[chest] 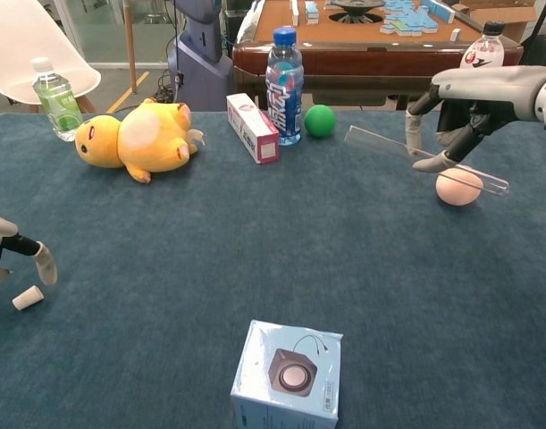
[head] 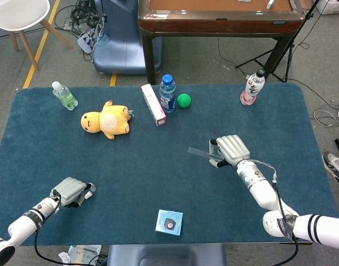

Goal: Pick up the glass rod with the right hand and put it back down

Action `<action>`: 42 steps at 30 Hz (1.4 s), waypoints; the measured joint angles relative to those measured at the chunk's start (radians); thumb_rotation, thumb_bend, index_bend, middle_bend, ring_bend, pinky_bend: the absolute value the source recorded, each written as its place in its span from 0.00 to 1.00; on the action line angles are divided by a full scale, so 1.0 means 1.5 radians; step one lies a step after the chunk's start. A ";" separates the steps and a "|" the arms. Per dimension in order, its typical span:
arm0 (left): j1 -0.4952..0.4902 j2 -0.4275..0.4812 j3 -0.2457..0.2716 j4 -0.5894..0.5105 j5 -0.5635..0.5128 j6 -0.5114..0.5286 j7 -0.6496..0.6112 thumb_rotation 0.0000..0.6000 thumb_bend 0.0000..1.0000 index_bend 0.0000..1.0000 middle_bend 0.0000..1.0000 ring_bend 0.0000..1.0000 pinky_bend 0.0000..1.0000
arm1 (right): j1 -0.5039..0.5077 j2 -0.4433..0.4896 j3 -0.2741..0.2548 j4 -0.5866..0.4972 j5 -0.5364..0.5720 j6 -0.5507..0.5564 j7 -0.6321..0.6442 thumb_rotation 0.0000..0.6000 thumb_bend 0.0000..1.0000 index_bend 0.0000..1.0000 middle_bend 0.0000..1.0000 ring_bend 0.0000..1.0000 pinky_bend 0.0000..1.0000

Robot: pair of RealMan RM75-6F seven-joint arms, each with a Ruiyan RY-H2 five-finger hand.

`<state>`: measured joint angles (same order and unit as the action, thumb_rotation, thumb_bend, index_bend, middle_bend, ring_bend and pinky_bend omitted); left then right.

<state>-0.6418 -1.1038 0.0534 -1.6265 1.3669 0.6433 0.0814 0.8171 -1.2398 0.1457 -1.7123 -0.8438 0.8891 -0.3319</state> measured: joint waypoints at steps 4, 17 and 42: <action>0.000 -0.002 0.005 0.000 -0.008 0.000 0.005 1.00 0.71 0.27 1.00 1.00 1.00 | -0.002 -0.001 0.000 0.003 0.000 0.001 0.003 1.00 0.50 0.65 1.00 1.00 1.00; 0.009 0.011 0.023 -0.010 -0.022 0.012 0.022 1.00 0.71 0.27 1.00 1.00 1.00 | -0.004 -0.003 0.000 0.002 -0.003 0.003 0.005 1.00 0.50 0.65 1.00 1.00 1.00; 0.049 0.072 0.046 -0.073 0.005 0.076 0.021 1.00 0.70 0.27 1.00 1.00 1.00 | -0.006 0.009 0.002 -0.028 0.003 0.022 -0.012 1.00 0.50 0.65 1.00 1.00 1.00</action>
<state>-0.5686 -0.9951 0.1227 -1.7357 1.3750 0.7567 0.1136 0.8079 -1.2269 0.1483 -1.7546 -0.8397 0.9227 -0.3502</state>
